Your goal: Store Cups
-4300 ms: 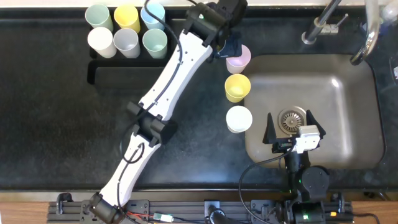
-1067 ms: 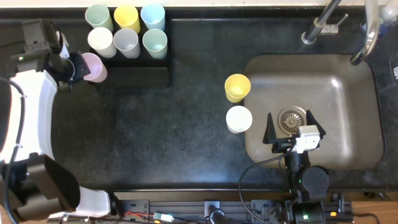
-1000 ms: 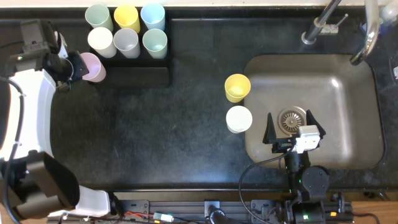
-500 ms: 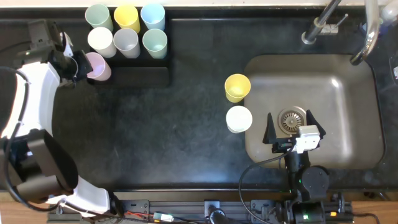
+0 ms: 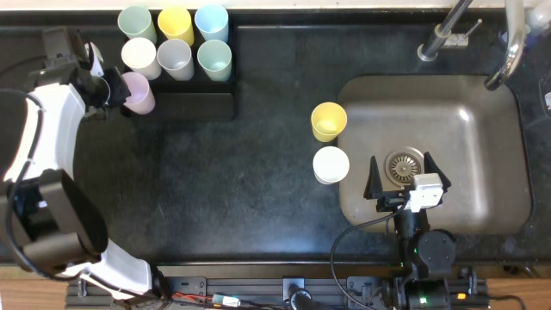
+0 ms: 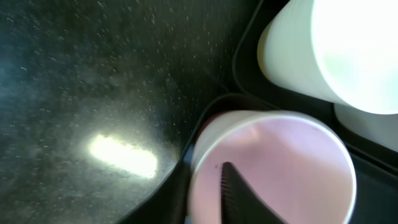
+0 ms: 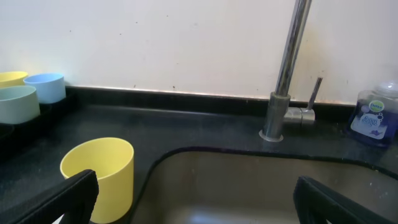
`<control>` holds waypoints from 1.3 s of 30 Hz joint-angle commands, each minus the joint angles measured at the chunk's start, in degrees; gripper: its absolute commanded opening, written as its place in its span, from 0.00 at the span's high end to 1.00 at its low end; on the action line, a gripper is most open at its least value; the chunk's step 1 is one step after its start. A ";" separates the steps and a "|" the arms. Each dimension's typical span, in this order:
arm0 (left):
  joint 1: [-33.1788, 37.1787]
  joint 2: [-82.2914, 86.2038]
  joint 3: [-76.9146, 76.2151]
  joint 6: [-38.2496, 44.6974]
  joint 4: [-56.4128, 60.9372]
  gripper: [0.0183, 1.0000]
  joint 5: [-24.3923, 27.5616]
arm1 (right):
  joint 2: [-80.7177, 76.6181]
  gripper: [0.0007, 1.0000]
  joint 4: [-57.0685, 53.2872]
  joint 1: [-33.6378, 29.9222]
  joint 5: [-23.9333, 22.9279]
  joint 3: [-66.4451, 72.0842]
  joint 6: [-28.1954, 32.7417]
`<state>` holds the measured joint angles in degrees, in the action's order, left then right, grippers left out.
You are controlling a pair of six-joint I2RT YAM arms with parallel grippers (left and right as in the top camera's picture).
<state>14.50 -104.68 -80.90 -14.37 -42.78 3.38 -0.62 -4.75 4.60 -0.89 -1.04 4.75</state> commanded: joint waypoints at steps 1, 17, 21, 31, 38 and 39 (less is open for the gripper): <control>-0.11 -1.03 0.07 0.79 0.13 0.61 2.23 | 0.42 0.00 0.33 0.28 -0.07 0.76 0.17; -0.92 14.93 -6.01 -1.05 -4.96 0.22 3.45 | 0.42 0.00 0.33 0.28 -0.07 0.76 0.17; -5.86 16.81 -13.38 -0.87 -11.21 0.20 1.60 | 0.42 0.00 0.33 0.28 -0.07 0.76 0.17; -36.87 11.34 -25.88 -15.02 -22.58 0.04 -6.69 | 0.42 0.00 0.33 0.28 -0.07 0.76 0.17; -50.71 1.31 -25.88 -23.71 -22.69 0.04 -6.64 | 0.42 0.00 0.33 0.28 -0.07 0.76 0.17; -51.65 0.02 -25.88 -24.61 -22.67 0.04 -6.49 | 0.42 0.00 0.33 0.28 -0.07 0.76 0.17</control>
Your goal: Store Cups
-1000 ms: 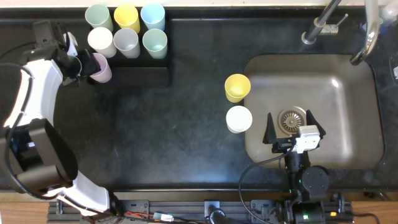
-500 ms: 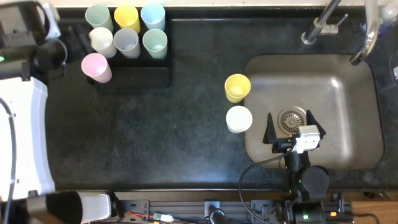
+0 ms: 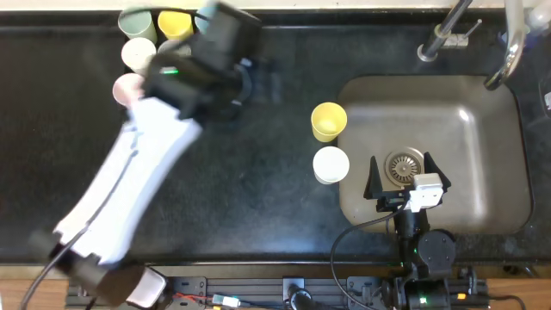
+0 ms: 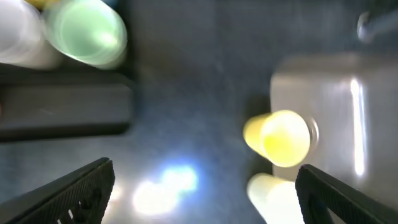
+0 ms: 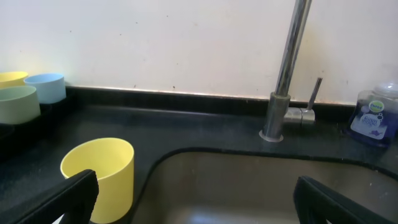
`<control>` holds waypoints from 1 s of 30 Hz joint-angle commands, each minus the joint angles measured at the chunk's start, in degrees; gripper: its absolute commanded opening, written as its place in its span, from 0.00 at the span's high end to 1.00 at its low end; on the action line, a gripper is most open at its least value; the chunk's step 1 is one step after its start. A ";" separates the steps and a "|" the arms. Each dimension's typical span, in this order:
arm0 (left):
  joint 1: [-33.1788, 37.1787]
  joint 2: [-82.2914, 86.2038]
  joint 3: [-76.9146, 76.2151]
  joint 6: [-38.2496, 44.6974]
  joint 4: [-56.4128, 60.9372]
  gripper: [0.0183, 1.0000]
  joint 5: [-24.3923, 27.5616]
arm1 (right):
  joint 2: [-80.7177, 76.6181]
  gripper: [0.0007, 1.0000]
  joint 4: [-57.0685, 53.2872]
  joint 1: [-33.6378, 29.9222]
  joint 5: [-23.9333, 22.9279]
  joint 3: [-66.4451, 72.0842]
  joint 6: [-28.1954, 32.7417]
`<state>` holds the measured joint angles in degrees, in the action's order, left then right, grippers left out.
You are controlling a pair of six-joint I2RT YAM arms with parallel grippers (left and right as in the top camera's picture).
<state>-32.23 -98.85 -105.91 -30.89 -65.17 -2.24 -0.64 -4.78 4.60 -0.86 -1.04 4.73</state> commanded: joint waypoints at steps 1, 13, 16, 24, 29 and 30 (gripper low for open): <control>-6.43 -8.22 -0.87 -8.94 -0.09 0.04 -0.22 | 0.44 0.00 0.35 0.28 -0.09 0.76 0.20; -10.67 -20.96 -0.90 -11.28 5.70 0.04 0.22 | 0.44 0.00 0.35 0.28 -0.09 0.76 0.20; -10.64 -22.16 -0.90 -11.21 7.30 0.05 -1.49 | 0.44 0.00 0.35 0.28 -0.09 0.76 0.20; -10.60 -25.05 -1.01 -11.17 9.18 0.29 -0.92 | 0.44 0.00 0.35 0.28 -0.09 0.76 0.20; -10.56 -25.05 -1.01 -11.10 9.20 0.56 -1.53 | 0.44 0.00 0.35 0.28 -0.09 0.76 0.20; -10.56 -25.05 -1.01 -11.10 9.31 0.62 -1.53 | 0.44 0.00 0.35 0.28 -0.09 0.76 0.20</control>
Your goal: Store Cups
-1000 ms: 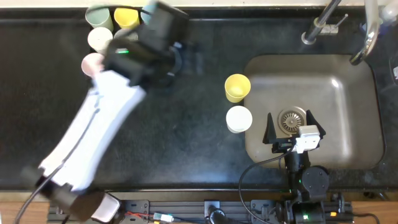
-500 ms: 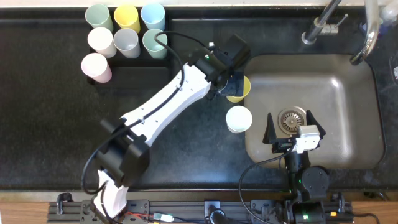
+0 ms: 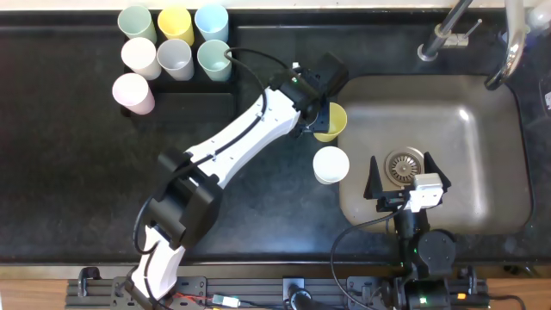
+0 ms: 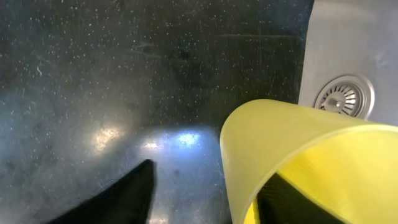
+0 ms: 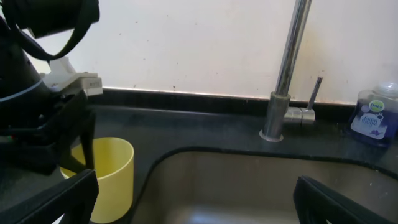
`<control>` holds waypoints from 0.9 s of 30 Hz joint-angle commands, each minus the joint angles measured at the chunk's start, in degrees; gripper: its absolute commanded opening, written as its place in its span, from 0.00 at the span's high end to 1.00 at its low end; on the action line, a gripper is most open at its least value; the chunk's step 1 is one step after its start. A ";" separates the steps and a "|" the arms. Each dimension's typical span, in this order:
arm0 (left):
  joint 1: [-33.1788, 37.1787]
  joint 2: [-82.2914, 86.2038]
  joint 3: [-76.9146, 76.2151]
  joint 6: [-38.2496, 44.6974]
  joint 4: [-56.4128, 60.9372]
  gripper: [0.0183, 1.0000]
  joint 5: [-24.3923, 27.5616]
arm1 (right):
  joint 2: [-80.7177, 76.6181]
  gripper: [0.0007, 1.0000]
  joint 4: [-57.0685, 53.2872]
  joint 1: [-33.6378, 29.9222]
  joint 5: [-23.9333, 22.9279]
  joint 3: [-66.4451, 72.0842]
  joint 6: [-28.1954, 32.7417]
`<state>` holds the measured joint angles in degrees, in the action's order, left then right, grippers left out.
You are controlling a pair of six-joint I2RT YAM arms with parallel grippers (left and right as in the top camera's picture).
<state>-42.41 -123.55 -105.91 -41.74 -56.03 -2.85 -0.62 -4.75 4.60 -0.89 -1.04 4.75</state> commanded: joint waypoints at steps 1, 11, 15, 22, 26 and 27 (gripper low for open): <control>-0.37 -0.35 -1.01 -0.13 0.35 0.69 -0.90 | 0.42 0.00 0.33 0.28 -0.07 0.76 0.17; 2.08 10.64 -1.05 3.48 -2.69 0.98 -10.14 | 0.42 0.00 0.33 0.28 -0.07 0.76 0.17; 9.94 19.65 -1.05 4.42 -9.60 0.98 -11.87 | 0.42 0.00 0.33 0.28 -0.07 0.76 0.17; 29.70 30.05 -1.05 9.94 -23.45 0.98 -11.56 | 0.42 0.00 0.33 0.28 -0.07 0.76 0.17; 35.91 29.70 -0.24 12.41 -23.82 0.98 -9.57 | 0.42 0.00 0.33 0.28 -0.07 0.76 0.17; 37.53 29.49 0.00 12.68 -23.71 0.98 -8.41 | 0.42 0.00 0.33 0.28 -0.07 0.76 0.17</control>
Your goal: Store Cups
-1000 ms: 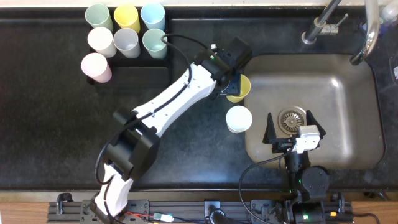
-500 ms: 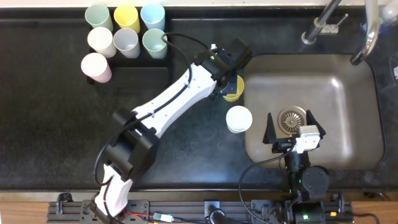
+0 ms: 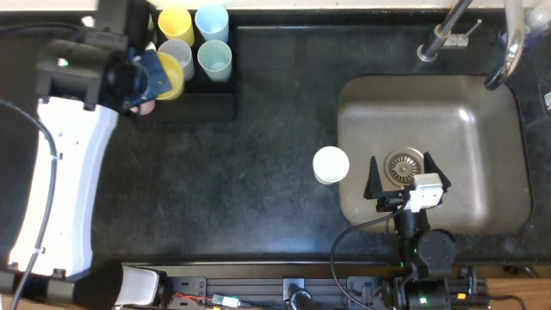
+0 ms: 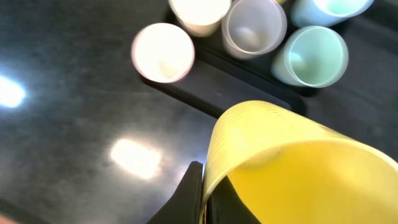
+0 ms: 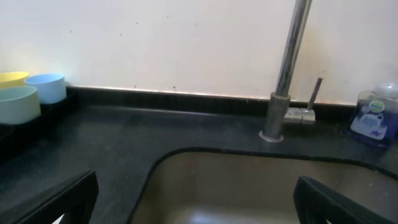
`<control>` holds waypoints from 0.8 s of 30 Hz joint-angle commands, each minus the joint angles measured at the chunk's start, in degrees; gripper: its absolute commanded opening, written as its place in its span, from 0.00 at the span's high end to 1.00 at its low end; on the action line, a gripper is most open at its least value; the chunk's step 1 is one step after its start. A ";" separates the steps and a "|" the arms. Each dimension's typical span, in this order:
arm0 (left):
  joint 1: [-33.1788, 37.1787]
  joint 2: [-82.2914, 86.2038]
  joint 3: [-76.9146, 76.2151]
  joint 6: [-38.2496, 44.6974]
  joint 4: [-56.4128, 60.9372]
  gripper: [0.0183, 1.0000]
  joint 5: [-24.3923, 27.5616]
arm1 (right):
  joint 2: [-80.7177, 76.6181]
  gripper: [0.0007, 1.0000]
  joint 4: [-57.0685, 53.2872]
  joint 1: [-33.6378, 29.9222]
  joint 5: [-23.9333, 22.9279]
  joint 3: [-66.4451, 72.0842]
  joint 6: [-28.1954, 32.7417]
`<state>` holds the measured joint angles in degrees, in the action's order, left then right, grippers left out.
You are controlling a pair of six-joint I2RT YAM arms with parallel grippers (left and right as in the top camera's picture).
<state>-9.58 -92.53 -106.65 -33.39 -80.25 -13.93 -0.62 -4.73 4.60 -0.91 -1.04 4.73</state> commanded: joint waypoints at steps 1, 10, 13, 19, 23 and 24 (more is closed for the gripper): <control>5.64 -1.77 0.90 5.35 0.72 0.98 3.78 | 0.42 0.00 0.31 0.28 -0.04 0.76 0.20; 10.60 -6.67 1.44 11.61 2.38 0.98 7.85 | 0.42 0.01 0.31 0.28 -0.04 0.76 0.20; 10.23 -8.44 1.95 11.37 3.10 0.98 8.83 | 0.42 0.00 0.31 0.28 -0.04 0.76 0.20; 9.49 -9.84 3.72 -14.75 3.58 0.98 8.81 | 0.42 0.00 0.31 0.28 -0.04 0.76 0.20; 7.76 -9.94 4.28 -30.84 3.02 0.98 8.35 | 0.42 0.00 0.31 0.28 -0.04 0.76 0.20; 7.21 -10.14 4.28 -33.86 3.08 0.98 7.69 | 0.42 0.00 0.31 0.28 -0.04 0.76 0.20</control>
<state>-0.80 -102.45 -102.67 -50.39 -77.30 -5.78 -0.62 -4.73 4.60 -0.86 -1.04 4.75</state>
